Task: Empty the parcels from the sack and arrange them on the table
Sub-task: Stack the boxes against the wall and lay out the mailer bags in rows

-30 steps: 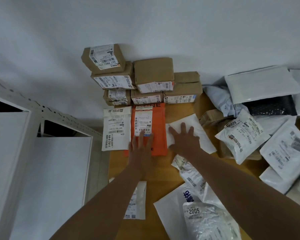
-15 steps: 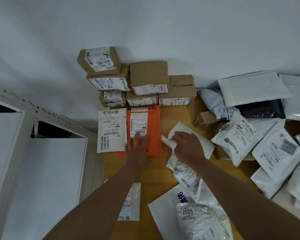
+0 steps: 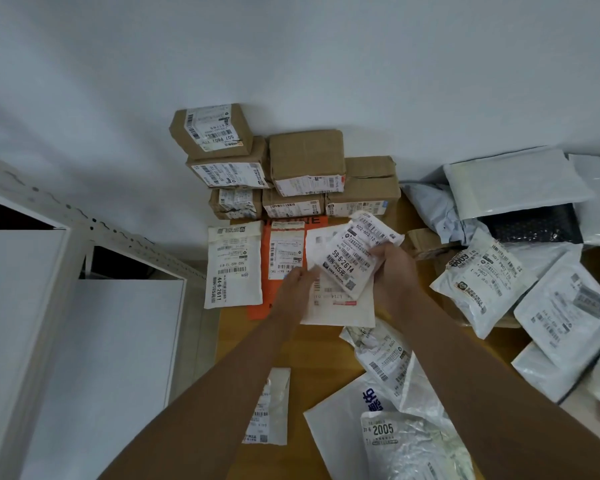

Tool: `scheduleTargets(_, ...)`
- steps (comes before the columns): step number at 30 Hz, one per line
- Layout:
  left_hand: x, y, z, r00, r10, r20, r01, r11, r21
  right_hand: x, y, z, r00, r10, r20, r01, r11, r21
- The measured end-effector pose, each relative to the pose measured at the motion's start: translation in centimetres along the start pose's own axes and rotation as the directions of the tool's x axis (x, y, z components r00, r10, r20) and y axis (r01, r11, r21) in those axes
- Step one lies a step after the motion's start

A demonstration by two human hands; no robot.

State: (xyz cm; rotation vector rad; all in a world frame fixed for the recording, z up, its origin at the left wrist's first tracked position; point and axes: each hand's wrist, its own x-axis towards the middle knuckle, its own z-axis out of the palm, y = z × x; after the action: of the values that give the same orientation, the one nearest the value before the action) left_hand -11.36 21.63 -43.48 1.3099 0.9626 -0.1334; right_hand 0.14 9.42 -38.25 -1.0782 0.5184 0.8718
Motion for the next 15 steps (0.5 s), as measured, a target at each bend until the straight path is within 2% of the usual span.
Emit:
scheduleTargets(1, 0.2, 0.2, -0.2, 0.999, -0.032, -0.022, 0.032, 0.999, -0.03, 0.3, 0.2, -0.2, 0.999, 0.033, 0.004, -0.033, 0.999, 0.035)
scheduleTargets(3, 0.5, 0.2, -0.9, 0.996, -0.014, -0.09, 0.015, 1.0, 0.02, 1.0, 0.2, -0.5, 0.999, 0.044, 0.006, -0.044, 0.997, 0.064)
scheduleTargets(8, 1.8, 0.2, -1.7, 0.963, 0.03, -0.267, -0.017, 0.999, 0.051, 1.6, 0.2, -1.6, 0.994, 0.05, -0.096, -0.05, 0.999, 0.001)
scheduleTargets(12, 3.3, 0.6, -1.2, 0.96, 0.057, -0.274, -0.014, 0.987, 0.158, 1.6, 1.2, -2.7, 0.987, 0.097, -0.126, -0.111, 0.988, -0.107)
scheduleTargets(15, 4.0, 1.0, -0.1, 0.964, 0.074, -0.255, -0.016, 0.975, 0.22, 2.1, 1.9, -3.7, 0.992, 0.107, -0.063, -0.113, 0.989, -0.099)
